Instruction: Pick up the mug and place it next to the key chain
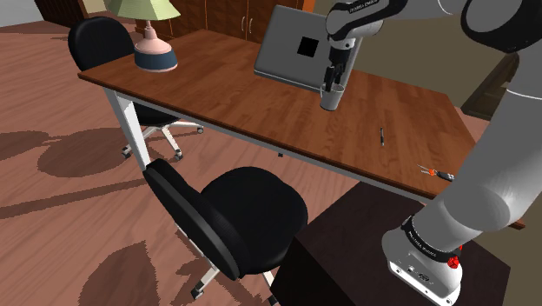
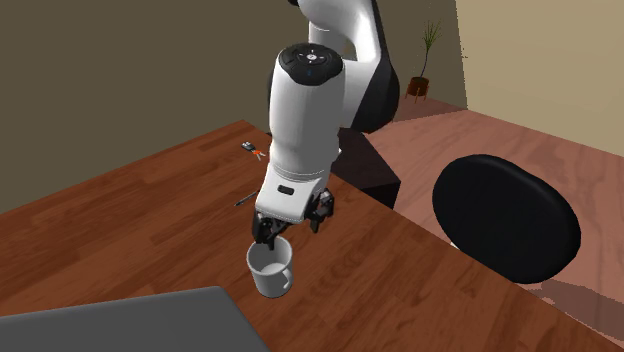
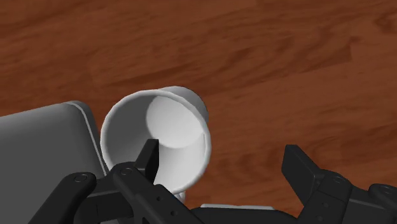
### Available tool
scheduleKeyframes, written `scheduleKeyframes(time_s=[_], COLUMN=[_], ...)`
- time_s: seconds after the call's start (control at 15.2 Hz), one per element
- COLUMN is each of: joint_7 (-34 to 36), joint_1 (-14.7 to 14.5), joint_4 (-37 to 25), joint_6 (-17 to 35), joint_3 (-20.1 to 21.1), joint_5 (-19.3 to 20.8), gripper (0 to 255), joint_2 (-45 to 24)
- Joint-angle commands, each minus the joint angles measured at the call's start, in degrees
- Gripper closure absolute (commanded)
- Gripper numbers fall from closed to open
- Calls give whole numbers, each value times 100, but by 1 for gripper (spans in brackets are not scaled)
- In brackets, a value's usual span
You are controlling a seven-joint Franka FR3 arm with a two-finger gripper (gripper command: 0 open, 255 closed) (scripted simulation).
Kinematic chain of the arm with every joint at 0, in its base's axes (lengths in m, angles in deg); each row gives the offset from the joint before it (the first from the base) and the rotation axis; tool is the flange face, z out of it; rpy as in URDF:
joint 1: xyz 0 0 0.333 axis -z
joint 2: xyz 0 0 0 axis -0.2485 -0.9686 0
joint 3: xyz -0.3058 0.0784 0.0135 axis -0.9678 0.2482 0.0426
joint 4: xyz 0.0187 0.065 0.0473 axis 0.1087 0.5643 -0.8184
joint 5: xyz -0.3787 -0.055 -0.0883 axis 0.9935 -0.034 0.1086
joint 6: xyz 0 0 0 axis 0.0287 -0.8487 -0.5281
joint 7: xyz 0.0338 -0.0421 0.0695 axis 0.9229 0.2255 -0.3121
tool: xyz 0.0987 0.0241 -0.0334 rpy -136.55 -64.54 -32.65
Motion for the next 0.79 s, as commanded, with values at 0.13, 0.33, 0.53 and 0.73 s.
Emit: scheduleKeyframes(time_s=[0.13,0.33,0.53,0.73], joint_7=[-119,-127,-134,-134], joint_1=[79,95,109,110], joint_4=[-120,7,109,108], joint_6=[164,370,545,545], joint_3=[-3,-3,-1,-1], joint_5=[-72,-84,-96,-96], gripper=[0,0,0,0], joint_2=[-281,-359,-432,-433])
